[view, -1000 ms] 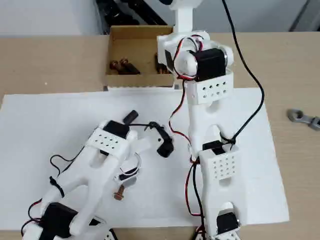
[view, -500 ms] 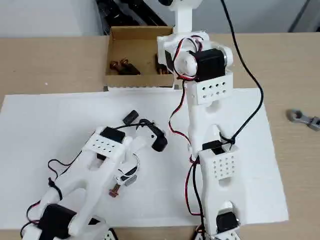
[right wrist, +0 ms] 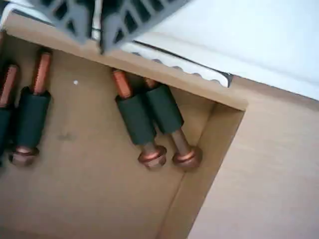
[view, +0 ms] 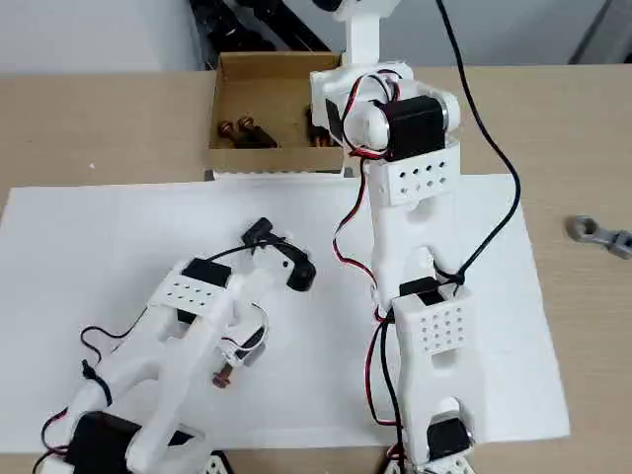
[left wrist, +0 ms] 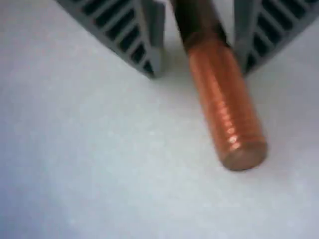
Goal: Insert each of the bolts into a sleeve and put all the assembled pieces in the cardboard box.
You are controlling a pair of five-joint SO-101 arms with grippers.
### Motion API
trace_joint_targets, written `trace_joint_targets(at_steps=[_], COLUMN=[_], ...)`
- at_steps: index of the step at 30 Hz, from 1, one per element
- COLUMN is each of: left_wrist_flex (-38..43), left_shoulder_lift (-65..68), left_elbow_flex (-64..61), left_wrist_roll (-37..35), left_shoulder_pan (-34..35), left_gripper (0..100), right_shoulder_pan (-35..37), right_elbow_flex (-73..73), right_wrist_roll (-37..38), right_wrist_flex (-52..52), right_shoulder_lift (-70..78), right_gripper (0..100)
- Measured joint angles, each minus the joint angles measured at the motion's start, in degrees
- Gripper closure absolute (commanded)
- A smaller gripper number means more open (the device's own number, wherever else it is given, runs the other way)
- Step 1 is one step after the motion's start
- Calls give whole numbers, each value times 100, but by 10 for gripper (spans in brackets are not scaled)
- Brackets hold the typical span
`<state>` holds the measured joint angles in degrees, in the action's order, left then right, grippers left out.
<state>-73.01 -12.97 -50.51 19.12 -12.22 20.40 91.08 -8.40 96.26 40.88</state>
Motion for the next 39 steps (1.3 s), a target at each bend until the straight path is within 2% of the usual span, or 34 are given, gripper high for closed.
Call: trace_joint_targets(at_steps=[13,18,22,29,39], left_wrist_flex=[114,-70,-668,-2382,-2576], left_shoulder_lift=[-9,-9,105,105,114], left_elbow_flex=[-70,62,580,2084,2567], left_wrist_roll=[0,299,747,1978,2998], left_shoulder_pan=[149,62,-9,18,123], left_gripper=[994,994,994,994,994], right_shoulder_pan=[0,0,0,0,0], right_elbow_flex=[0,9,9,9,9], right_wrist_roll=[0,0,0,0,0], right_wrist_flex=[0,0,0,0,0], right_shoulder_lift=[0,0,0,0,0], right_gripper=[994,994,994,994,994])
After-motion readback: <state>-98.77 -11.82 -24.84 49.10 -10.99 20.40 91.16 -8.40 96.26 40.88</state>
